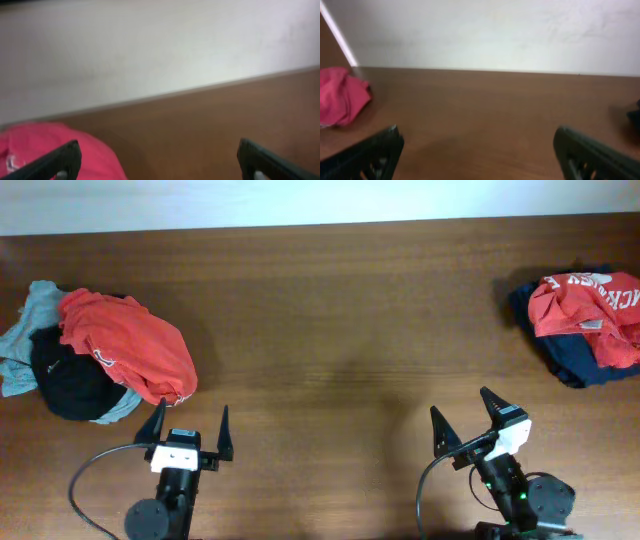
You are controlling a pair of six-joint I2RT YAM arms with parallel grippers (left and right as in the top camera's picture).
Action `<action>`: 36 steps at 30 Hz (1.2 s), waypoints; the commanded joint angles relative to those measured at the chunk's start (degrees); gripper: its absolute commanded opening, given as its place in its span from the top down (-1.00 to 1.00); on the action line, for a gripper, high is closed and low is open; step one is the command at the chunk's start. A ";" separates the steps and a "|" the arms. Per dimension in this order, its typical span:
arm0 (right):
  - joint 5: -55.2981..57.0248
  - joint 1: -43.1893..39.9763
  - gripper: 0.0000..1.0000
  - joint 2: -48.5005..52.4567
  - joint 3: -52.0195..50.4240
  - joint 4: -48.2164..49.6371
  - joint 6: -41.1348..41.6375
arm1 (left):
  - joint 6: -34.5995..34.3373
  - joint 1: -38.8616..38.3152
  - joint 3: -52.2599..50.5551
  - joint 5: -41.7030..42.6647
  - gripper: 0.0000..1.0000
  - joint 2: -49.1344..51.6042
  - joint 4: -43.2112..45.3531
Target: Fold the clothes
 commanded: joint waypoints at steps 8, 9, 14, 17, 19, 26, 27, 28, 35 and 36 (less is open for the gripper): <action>-11.06 0.31 -0.98 33.64 35.15 -12.37 -0.28 | -0.07 0.26 35.15 -0.57 -0.98 29.16 -20.06; -12.13 0.31 -0.98 39.82 40.76 -16.33 -0.31 | -0.09 0.26 40.83 -0.24 -0.98 35.28 -23.15; -12.17 0.31 -0.98 62.10 63.91 -37.75 -2.93 | 0.17 0.26 64.17 13.46 -0.99 57.16 -38.84; -12.17 0.31 -0.98 72.67 72.83 -45.42 -2.93 | 0.11 0.24 72.85 23.34 -0.99 66.75 -44.72; -12.81 0.31 -0.98 76.30 73.68 -45.55 -4.85 | 0.11 0.26 73.31 25.24 -0.99 69.79 -45.05; -7.58 0.37 -0.98 81.99 73.66 -48.39 -9.35 | -0.90 0.46 73.31 10.60 -0.98 79.69 -38.62; -7.19 0.37 -0.98 82.03 73.66 -48.48 -9.38 | -2.51 0.72 73.33 6.88 -0.99 81.02 -37.99; -6.43 0.37 -0.98 82.03 73.66 -48.50 -9.35 | -5.38 1.49 73.33 1.84 -0.98 82.75 -37.24; -5.62 0.37 -0.97 82.03 73.66 -48.59 -9.35 | -21.18 11.69 73.33 -8.68 -0.95 90.77 -34.01; -5.20 0.39 -0.98 82.03 73.66 -48.59 -9.35 | -22.34 13.18 73.33 -8.66 -0.92 91.10 -34.10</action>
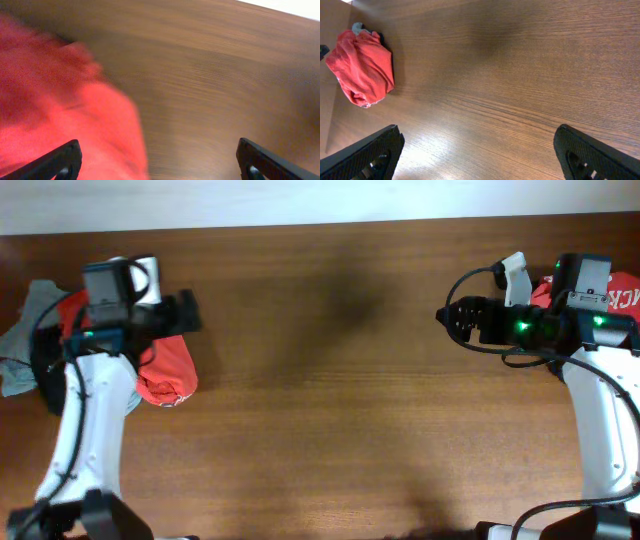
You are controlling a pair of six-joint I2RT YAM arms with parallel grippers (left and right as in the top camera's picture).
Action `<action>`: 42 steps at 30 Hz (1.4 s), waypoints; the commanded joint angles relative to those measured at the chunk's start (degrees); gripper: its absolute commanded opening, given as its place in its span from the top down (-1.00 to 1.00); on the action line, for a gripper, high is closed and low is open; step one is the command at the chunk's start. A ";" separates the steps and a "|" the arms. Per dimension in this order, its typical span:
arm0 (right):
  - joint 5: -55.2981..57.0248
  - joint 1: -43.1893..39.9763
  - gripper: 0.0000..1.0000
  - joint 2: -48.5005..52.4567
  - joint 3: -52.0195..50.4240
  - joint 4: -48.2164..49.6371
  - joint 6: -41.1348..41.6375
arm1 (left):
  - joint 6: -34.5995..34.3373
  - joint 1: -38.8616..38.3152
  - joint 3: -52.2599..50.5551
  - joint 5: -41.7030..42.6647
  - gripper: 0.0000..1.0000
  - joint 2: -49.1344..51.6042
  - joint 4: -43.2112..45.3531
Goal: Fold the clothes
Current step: 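Reach the left gripper to the red-orange t-shirt on the left pile and grasp it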
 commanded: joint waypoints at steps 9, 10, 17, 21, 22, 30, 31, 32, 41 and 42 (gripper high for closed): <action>3.54 0.37 -0.98 -0.22 1.18 -0.33 -0.85 | -9.70 11.78 0.94 -6.84 -0.86 2.25 0.63; 3.56 0.37 -0.98 -0.22 1.18 -0.92 -0.85 | -9.73 12.17 0.94 -6.78 -0.86 2.82 1.11; 6.73 0.37 -0.98 -0.22 1.07 -3.39 -0.83 | -9.73 13.55 0.94 -6.73 -0.81 7.72 3.72; 6.73 0.37 -0.98 -0.22 1.07 -3.32 -0.83 | -9.77 13.55 0.94 -6.05 -0.03 10.14 5.77; 6.73 0.37 -0.98 -0.22 1.07 -3.23 -0.83 | -9.86 13.55 0.94 -5.90 0.28 10.19 6.14; 6.75 0.37 -0.98 -0.22 1.07 -3.08 -0.83 | -10.01 13.49 3.91 6.56 0.99 9.79 7.63; 6.73 0.37 -0.98 -0.22 1.07 -3.06 -0.83 | -10.01 13.44 5.22 9.81 0.99 9.42 7.45; 6.73 0.37 -0.98 -0.22 1.07 -3.06 -0.83 | -10.01 13.27 7.10 13.97 0.99 8.74 7.45; 6.40 0.37 -0.98 -0.22 1.07 -3.45 -0.81 | -10.16 3.06 22.23 20.65 0.99 -0.87 7.41; 5.99 0.37 -0.99 -0.24 1.07 -3.50 -0.79 | -10.16 1.40 23.80 20.65 0.99 -1.79 7.43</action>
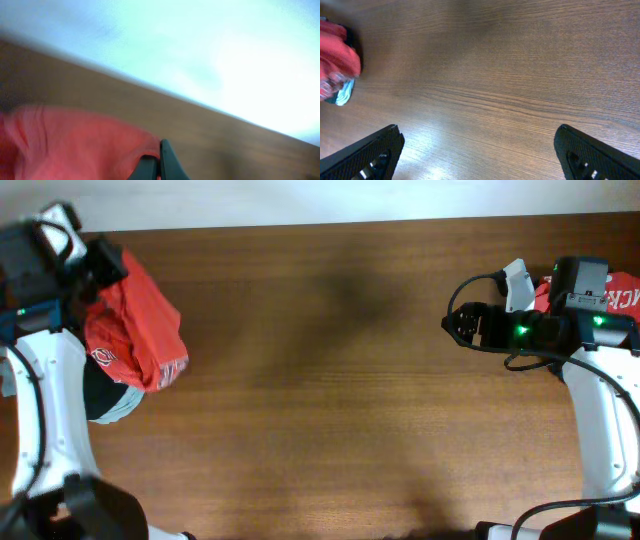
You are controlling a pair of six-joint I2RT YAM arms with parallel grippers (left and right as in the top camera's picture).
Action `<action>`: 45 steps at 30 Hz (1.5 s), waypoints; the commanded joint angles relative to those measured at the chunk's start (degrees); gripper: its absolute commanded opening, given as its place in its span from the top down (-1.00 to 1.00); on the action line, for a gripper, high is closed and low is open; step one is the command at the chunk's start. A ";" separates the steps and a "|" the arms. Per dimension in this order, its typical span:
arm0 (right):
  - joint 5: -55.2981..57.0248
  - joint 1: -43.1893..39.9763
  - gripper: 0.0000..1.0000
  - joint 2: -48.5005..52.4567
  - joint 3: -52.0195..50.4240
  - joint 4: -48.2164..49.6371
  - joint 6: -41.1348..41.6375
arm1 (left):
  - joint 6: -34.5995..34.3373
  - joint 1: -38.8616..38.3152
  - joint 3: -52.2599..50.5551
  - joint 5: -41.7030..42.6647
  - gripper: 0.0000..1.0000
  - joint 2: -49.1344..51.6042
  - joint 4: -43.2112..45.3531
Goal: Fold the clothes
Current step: 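Reach the left gripper to the red-orange t-shirt on the left pile and grasp it, then lift the red-orange t-shirt with the left gripper and carry it rightward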
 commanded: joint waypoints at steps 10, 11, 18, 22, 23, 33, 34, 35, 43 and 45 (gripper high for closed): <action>-3.85 0.35 -0.99 -5.97 1.18 -0.68 -0.55 | -3.17 -17.42 18.69 3.37 0.99 -7.89 0.68; -3.85 0.24 -0.99 -7.02 1.18 -0.68 -0.55 | -3.17 -18.88 19.82 3.37 0.99 -7.87 0.85; -3.80 0.26 -0.98 -11.56 1.18 -1.18 -0.57 | -3.13 -28.22 25.53 3.15 0.99 -7.87 2.38; -3.80 0.26 -0.98 -11.67 1.18 -3.23 -0.76 | -2.67 -29.90 25.90 2.99 0.99 -7.85 1.75; -3.82 0.26 -0.98 -11.67 1.18 -3.54 -0.76 | -2.69 -29.88 25.90 2.67 0.99 -7.78 1.18; -8.72 3.39 -0.98 -11.15 1.07 -5.62 -2.23 | -2.51 -29.86 25.88 0.42 0.99 -7.37 0.09; -9.09 4.00 -0.98 -10.97 1.07 -5.57 -2.23 | -2.51 -29.86 25.88 0.39 0.99 -7.37 0.09; -9.77 5.49 -0.98 -10.47 1.07 -5.42 -2.21 | -2.51 -29.86 25.88 0.39 0.99 -7.37 0.09; -9.84 13.46 -0.93 -6.60 1.07 -3.76 -2.16 | -2.51 -29.86 25.88 0.33 0.99 -7.37 0.13; -9.42 13.09 -0.92 -6.27 1.07 -3.10 -1.99 | -2.51 -29.86 25.88 0.31 0.99 -7.37 0.46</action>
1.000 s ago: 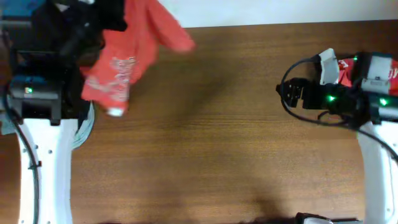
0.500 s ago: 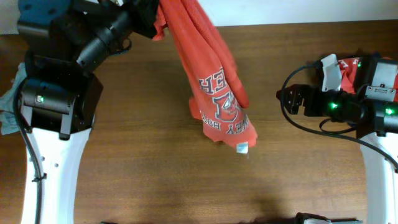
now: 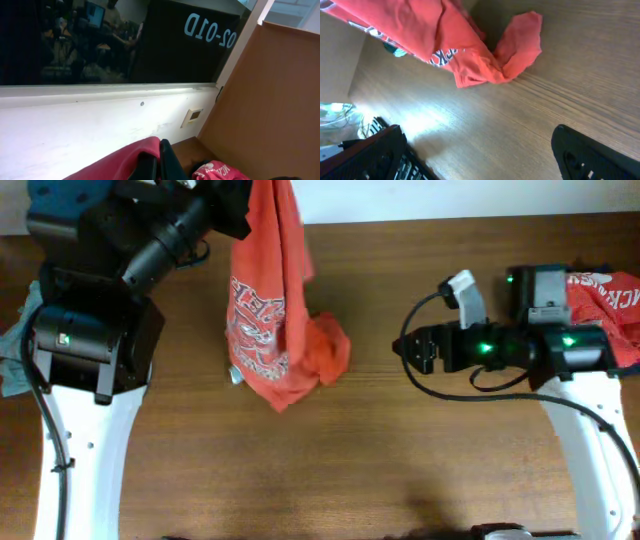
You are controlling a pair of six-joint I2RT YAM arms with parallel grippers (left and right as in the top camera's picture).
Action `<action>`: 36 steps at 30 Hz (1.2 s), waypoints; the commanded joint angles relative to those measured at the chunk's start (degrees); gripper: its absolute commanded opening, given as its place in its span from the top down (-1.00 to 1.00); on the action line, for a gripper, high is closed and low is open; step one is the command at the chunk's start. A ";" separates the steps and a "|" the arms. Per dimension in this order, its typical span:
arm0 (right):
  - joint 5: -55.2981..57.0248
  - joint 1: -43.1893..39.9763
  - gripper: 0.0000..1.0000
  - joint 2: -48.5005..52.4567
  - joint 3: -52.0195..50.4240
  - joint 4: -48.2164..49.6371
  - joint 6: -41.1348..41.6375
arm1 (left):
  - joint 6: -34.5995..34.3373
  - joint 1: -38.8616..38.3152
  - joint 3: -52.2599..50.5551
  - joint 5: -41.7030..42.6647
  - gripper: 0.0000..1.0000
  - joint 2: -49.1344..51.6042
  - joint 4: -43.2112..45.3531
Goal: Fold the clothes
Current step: 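Lift the red-orange t-shirt with the left gripper and carry it rightward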
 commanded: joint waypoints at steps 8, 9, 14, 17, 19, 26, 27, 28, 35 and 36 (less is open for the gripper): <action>-0.98 -15.78 -0.94 -0.48 4.48 -1.49 0.72 | -0.57 -5.99 1.20 -3.65 0.99 2.10 8.15; -0.96 -17.51 -0.94 -0.48 4.90 -2.19 0.70 | -0.57 -6.97 1.20 -4.85 0.99 2.56 8.15; -0.96 -25.14 -0.94 -0.48 5.07 -4.72 0.59 | -0.52 -11.37 1.20 -5.51 0.99 6.75 7.41; -0.96 -25.88 -0.95 -0.48 5.07 -5.22 -0.70 | -0.26 -11.58 1.20 -5.07 0.99 7.41 5.64; -0.98 -25.88 -0.94 -0.48 5.07 -5.16 -0.81 | 4.22 -11.56 1.22 -5.46 0.99 7.45 4.42; -0.96 -25.88 -0.94 -0.48 5.07 -5.20 -0.81 | 16.94 -9.60 1.22 -23.58 0.99 7.37 1.07; -0.96 -25.88 -0.94 -0.48 5.07 -5.25 -0.81 | 19.52 -8.70 1.22 -28.41 0.99 7.10 1.64; -0.96 -25.88 -0.95 -0.48 5.07 -5.25 -0.81 | 20.87 -8.31 1.22 -30.64 0.99 6.99 2.21; -0.96 -25.88 -0.95 -0.46 5.07 -4.63 -0.81 | 43.56 -7.39 1.44 -44.94 0.99 4.35 9.55; -0.96 -25.88 -0.94 -0.46 5.07 -4.55 -0.79 | 45.68 -7.39 1.44 -46.66 0.99 4.11 10.40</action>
